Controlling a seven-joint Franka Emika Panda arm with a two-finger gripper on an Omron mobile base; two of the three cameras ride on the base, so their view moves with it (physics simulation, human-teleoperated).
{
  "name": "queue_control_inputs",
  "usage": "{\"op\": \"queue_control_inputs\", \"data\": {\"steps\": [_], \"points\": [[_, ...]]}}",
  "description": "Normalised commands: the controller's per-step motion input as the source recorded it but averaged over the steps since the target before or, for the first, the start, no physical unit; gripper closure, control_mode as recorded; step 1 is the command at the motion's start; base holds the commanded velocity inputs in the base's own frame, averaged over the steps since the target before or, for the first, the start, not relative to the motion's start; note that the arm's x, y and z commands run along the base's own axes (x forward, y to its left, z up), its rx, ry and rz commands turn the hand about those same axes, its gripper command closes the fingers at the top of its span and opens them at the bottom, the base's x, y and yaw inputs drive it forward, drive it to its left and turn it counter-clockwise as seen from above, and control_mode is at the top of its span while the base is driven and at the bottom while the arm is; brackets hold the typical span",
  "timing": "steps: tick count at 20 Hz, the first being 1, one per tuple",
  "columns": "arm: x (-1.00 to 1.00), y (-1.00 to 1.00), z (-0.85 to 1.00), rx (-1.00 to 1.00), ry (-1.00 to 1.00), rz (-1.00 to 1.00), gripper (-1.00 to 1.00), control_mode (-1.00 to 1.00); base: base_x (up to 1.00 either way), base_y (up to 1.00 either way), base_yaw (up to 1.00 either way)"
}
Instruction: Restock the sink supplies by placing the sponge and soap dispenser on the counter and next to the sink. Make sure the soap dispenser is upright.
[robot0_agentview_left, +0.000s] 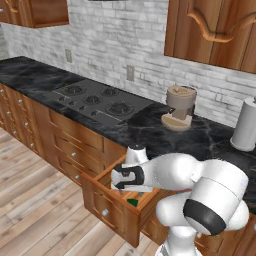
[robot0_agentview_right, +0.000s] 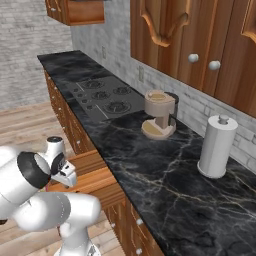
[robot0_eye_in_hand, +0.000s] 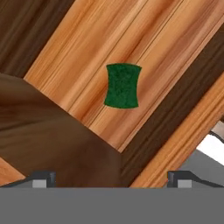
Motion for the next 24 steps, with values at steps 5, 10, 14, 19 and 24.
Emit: {"op": "queue_control_inputs", "data": {"steps": [5, 10, 14, 19, 24], "points": [[-0.21, 0.7, -0.41, -0.03, 0.04, 0.0, -1.0, -1.0, 0.0, 0.0, 0.0], [-0.63, 0.6, -0.35, 0.0, 0.03, 0.0, -1.0, -1.0, 0.0, 0.0, 0.0], [-0.91, 0.35, -0.45, 0.04, 0.0, 0.0, -1.0, -1.0, 0.0, 0.0, 0.0], [0.57, -0.48, 0.56, 0.09, 0.05, -0.03, -1.0, -1.0, 0.0, 0.0, 0.0], [0.58, -0.18, -0.19, 0.03, 0.15, -0.16, -1.0, -1.0, 0.0, 0.0, 0.0]]}}
